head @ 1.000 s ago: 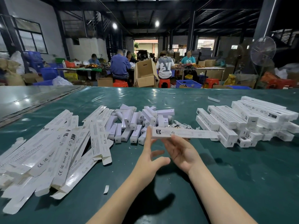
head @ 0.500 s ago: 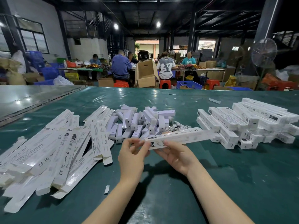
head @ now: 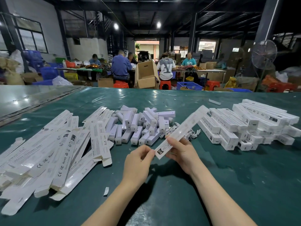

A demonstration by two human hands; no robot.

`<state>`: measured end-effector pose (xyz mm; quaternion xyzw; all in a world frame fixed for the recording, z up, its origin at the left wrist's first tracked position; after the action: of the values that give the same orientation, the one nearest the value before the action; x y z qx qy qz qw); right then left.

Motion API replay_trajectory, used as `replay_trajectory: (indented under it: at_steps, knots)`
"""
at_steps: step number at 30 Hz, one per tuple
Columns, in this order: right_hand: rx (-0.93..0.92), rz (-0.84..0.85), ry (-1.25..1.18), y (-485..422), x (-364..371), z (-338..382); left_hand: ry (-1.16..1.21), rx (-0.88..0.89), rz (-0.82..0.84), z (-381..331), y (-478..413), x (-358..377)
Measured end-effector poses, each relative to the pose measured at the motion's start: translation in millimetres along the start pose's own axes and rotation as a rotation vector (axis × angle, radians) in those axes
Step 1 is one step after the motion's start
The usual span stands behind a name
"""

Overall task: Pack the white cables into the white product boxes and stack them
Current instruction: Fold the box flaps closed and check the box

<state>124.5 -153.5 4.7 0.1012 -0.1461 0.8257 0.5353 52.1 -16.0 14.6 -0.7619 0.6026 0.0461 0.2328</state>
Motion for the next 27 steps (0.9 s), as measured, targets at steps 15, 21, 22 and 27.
replay_trajectory:
  at_steps: [15, 21, 22, 27]
  knots:
    - [-0.023, -0.083, 0.505, -4.2, 9.0, 4.7, -1.008, -0.158, 0.163, 43.8, -48.4, -14.7]
    - [0.044, -0.01, 0.27, -4.8, 15.4, -3.7, -0.867, -0.081, -0.036, 27.6, -44.9, -25.8]
    - [0.075, 0.048, 0.212, -4.5, 18.9, -7.1, -0.823, -0.072, -0.05, 25.8, -43.1, -28.0]
    - [0.158, 0.281, 0.199, 1.1, 37.9, -13.5, -0.706, -0.036, -0.074, 25.0, -30.7, -32.9]
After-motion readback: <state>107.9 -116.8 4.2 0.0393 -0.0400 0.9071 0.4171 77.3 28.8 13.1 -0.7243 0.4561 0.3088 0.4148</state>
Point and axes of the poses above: each hand's wrist, its own y-axis away from the middle knuckle, its own x-axis out of the palm, z = x × y, the point moved 7 cm from there along -y, towards the middle knuckle, and after that the axes turned 7 degrees about z, right-handed, at the moved point
